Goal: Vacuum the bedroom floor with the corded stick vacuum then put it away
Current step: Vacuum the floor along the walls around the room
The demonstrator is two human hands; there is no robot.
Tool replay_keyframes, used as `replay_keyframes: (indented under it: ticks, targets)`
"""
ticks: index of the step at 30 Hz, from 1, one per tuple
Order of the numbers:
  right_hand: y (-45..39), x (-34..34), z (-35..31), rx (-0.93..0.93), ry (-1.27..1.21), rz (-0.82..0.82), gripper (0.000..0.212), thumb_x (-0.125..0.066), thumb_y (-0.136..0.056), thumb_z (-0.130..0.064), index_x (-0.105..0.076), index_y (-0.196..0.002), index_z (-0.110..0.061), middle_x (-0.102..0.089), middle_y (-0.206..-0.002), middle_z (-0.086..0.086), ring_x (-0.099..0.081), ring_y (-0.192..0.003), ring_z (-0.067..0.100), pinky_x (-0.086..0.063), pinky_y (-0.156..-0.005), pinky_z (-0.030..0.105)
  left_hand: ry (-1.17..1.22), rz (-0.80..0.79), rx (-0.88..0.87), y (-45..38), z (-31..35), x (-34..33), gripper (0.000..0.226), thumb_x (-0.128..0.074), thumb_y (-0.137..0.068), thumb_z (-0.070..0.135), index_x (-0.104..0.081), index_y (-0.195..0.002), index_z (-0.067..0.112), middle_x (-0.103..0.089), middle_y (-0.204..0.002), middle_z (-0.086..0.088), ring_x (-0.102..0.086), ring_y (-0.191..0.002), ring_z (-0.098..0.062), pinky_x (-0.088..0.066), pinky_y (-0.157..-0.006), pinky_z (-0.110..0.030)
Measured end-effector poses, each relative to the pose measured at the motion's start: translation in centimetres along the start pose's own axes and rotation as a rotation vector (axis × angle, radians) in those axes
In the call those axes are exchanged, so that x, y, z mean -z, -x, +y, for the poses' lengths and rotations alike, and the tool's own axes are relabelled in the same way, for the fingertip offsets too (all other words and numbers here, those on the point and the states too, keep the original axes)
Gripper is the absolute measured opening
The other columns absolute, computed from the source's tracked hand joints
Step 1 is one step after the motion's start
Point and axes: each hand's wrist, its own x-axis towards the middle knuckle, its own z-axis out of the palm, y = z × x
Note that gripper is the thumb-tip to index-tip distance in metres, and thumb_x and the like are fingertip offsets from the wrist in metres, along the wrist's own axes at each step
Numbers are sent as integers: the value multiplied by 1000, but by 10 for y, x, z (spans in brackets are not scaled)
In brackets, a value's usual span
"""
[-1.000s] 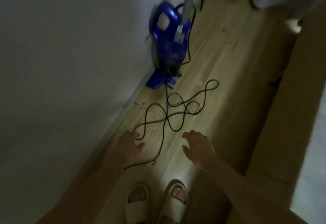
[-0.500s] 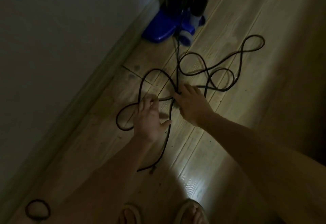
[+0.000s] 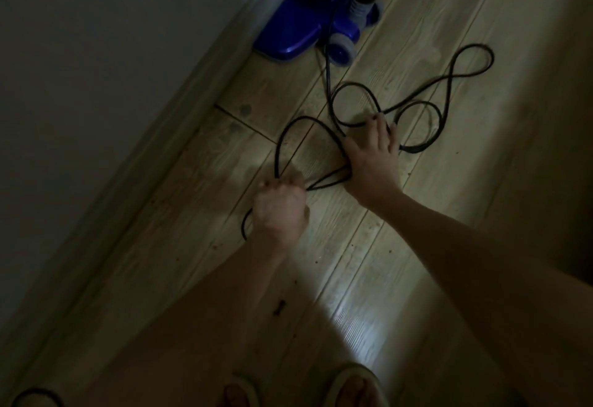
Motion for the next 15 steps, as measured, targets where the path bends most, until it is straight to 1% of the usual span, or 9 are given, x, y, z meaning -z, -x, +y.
replay_keyframes:
  ticks: [2, 3, 4, 7, 9, 10, 12, 13, 15]
  targets:
    - [2, 1, 12, -21, 56, -60, 67, -69, -81, -33, -42, -140, -16, -24, -151, 31, -10, -145, 43, 2, -118, 54, 115, 5, -3, -5, -9, 5, 37, -47, -97, 21, -41, -132, 10, -67, -99, -8, -64, -82, -24, -44, -66, -31]
    - [5, 4, 17, 2, 79, -61, 68, -68, -83, -35, -41, -141, -14, -30, -149, 29, -15, -145, 42, 1, -119, 53, 157, 10, -27, -7, -12, 6, 36, -44, -98, 16, -41, -134, 10, -66, -95, -8, -61, -73, -22, -42, -58, -28]
    - [9, 7, 21, 37, 92, -64, 66, -66, -85, -35, -41, -141, -12, -35, -146, 27, -22, -143, 40, -2, -119, 53, 184, 15, -63, -7, -15, 8, 38, -43, -98, 11, -41, -136, 11, -64, -98, -9, -59, -70, -20, -41, -56, -27]
    - [21, 15, 24, 98, 37, -125, 60, -58, -90, -16, -33, -145, -9, -39, -142, 20, -43, -128, 38, -23, -113, 47, 246, 30, -126, -2, -18, 8, 45, -46, -97, 8, -41, -142, 15, -53, -124, -9, -62, -87, -21, -47, -65, -25]
    - [27, 23, 23, 82, -74, -132, 59, -53, -89, -4, -34, -144, -8, -41, -138, 19, -52, -114, 37, -38, -100, 44, 289, 26, -95, 7, -17, 9, 41, -50, -98, 17, -45, -138, 15, -51, -128, -9, -62, -96, -23, -53, -75, -29]
    - [31, 30, 22, 70, -146, -125, 57, -52, -88, 0, -37, -142, -8, -43, -134, 18, -55, -105, 37, -44, -90, 42, 317, 7, -67, 12, -15, 12, 37, -52, -98, 22, -48, -134, 14, -56, -124, -9, -63, -97, -24, -54, -77, -32]
    - [38, 49, 20, 64, -286, -87, 50, -52, -87, 5, -45, -135, -6, -47, -122, 18, -59, -84, 34, -47, -68, 38, 348, -33, -16, 22, -13, 23, 29, -53, -97, 28, -56, -120, 11, -65, -106, -7, -64, -91, -23, -52, -72, -31]
    - [41, 63, 19, 67, -347, -61, 45, -52, -86, 7, -49, -129, -5, -49, -115, 17, -57, -74, 32, -45, -60, 35, 368, -50, 10, 28, -13, 33, 24, -53, -97, 28, -58, -113, 10, -66, -98, -5, -64, -86, -20, -48, -67, -28]
    - [48, 99, 19, 81, -440, 24, 33, -55, -83, 9, -55, -114, -3, -50, -102, 15, -48, -62, 24, -37, -52, 30, 465, -53, 39, 40, -13, 61, 16, -55, -97, 26, -60, -100, 11, -63, -85, 0, -59, -75, -14, -41, -64, -22]
